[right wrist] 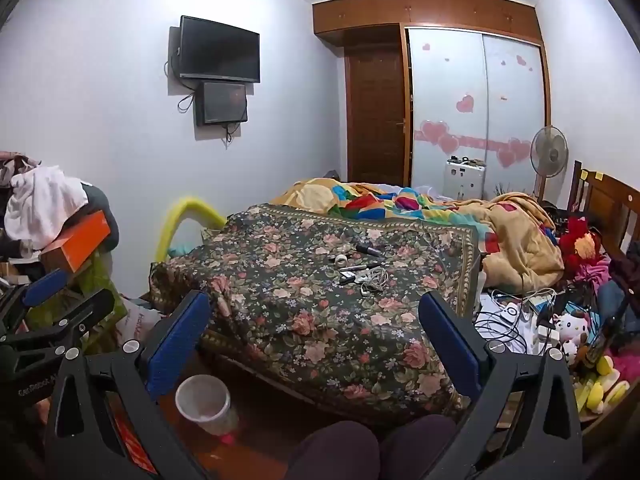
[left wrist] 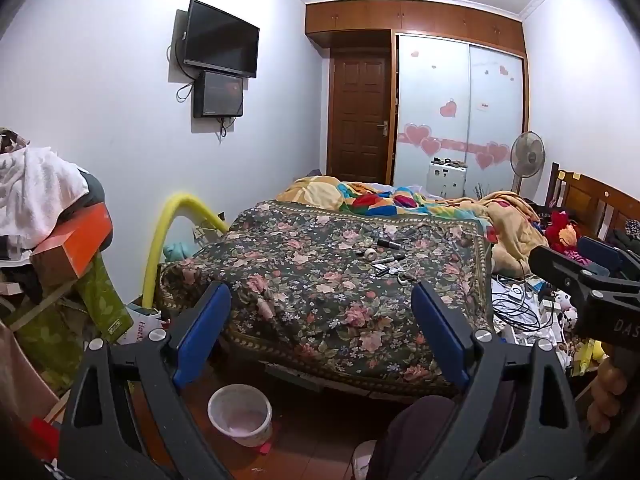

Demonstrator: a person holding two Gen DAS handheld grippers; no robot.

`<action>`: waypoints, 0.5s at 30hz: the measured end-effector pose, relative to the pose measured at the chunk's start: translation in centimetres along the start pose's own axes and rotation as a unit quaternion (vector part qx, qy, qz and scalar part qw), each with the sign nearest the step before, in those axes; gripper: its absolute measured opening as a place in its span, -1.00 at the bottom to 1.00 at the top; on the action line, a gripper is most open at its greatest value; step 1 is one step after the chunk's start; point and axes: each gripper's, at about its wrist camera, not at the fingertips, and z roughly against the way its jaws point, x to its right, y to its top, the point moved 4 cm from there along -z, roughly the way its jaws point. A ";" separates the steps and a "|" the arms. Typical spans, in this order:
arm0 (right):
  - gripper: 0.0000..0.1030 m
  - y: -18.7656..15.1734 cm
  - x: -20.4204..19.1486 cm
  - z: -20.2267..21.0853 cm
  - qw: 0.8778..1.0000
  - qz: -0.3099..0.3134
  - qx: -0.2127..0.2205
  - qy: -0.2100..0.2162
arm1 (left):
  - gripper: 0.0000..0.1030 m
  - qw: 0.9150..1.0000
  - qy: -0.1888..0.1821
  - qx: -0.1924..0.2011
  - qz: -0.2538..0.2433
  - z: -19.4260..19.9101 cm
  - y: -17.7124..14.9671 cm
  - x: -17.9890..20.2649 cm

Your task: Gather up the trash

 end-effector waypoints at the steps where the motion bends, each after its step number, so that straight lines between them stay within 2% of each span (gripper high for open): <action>1: 1.00 0.0 0.1 0.1 1.000 0.000 0.000 0.000 | 0.78 1.000 0.000 0.000 0.000 -0.1 -0.1 0.0; 15: 1.00 -0.1 -0.8 -0.2 1.000 0.005 -0.004 -0.001 | 0.78 1.000 -0.004 -0.007 0.009 -0.6 -0.4 -0.7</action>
